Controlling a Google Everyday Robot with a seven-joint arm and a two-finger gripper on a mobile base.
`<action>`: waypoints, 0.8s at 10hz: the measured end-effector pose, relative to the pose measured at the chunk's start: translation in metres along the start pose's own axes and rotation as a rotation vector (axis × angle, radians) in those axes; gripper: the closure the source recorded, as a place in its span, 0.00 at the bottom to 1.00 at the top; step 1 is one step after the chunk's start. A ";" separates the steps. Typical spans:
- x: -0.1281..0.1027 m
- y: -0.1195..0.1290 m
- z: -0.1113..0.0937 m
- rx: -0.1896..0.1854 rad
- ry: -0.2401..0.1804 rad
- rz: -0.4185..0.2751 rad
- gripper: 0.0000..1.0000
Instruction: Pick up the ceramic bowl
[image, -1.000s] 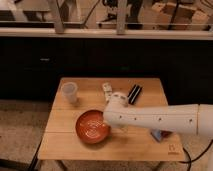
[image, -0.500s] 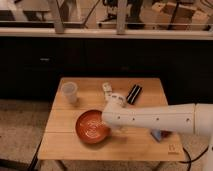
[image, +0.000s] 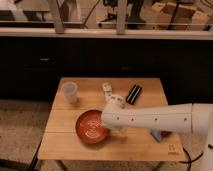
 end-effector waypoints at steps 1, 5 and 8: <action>-0.001 0.000 0.001 0.001 -0.002 -0.003 0.20; -0.004 -0.001 0.006 -0.002 -0.012 -0.020 0.20; -0.005 0.000 0.011 -0.002 -0.017 -0.029 0.20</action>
